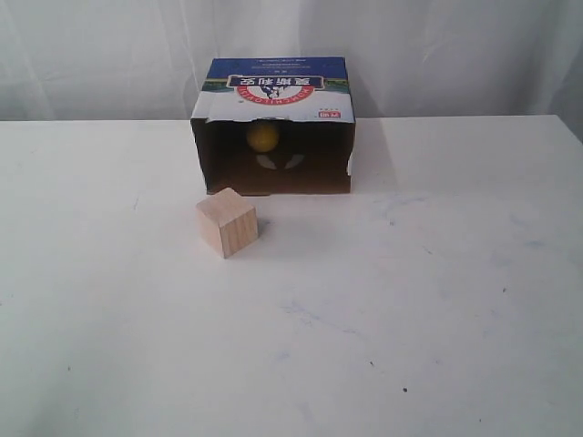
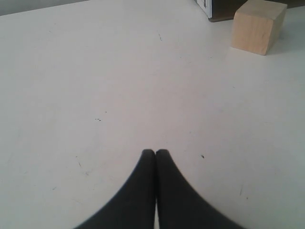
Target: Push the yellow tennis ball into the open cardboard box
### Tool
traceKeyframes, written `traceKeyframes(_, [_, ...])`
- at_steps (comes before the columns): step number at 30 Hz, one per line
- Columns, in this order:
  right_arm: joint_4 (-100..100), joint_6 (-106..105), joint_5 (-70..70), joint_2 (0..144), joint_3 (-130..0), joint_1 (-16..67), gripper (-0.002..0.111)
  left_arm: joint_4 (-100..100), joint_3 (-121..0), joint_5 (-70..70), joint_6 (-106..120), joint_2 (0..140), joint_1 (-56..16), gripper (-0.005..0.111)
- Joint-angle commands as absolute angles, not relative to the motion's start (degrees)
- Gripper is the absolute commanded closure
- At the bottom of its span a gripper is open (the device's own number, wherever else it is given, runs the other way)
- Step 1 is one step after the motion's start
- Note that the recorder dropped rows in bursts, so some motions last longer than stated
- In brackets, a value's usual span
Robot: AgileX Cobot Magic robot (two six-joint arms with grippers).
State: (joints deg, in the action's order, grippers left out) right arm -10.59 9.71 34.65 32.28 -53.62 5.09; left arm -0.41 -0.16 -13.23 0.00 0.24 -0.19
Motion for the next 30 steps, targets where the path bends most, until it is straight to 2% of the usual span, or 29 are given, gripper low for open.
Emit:
traceKeyframes(1, [-11.08, 9.24, 41.14, 21.5, -53.3, 5.24, 0.108, -0.81, 0.0, -13.28, 0.0, 0.0, -0.24, 0.107])
traceKeyframes(5, [-12.44, 9.24, 48.89, 12.48, -53.3, 5.24, 0.108, -0.81, 0.0, -13.28, 0.0, 0.0, -0.24, 0.107])
traceKeyframes(10, [-16.69, 6.3, 49.89, 1.28, -53.3, 5.24, 0.108, -0.81, 0.0, -13.28, 0.0, 0.0, -0.24, 0.107])
traceKeyframes(16, [-19.64, 2.59, 51.57, 0.0, -55.06, 5.24, 0.108, -0.81, 0.0, -12.93, 0.0, 0.0, -0.25, 0.107])
traceKeyframes(20, [-27.45, 4.84, 34.49, 0.0, -44.78, 5.24, 0.108, -0.81, 0.0, -12.93, 0.0, 0.0, -0.25, 0.107])
traceKeyframes(23, [-39.25, 17.66, 23.55, 0.0, -34.47, 5.24, 0.108, -0.81, 0.0, -12.93, 0.0, 0.0, -0.25, 0.107])
traceKeyframes(30, [-42.73, 42.51, 21.98, 0.0, -5.54, 5.24, 0.108, -0.81, 0.0, -12.93, 0.0, 0.0, -0.25, 0.107])
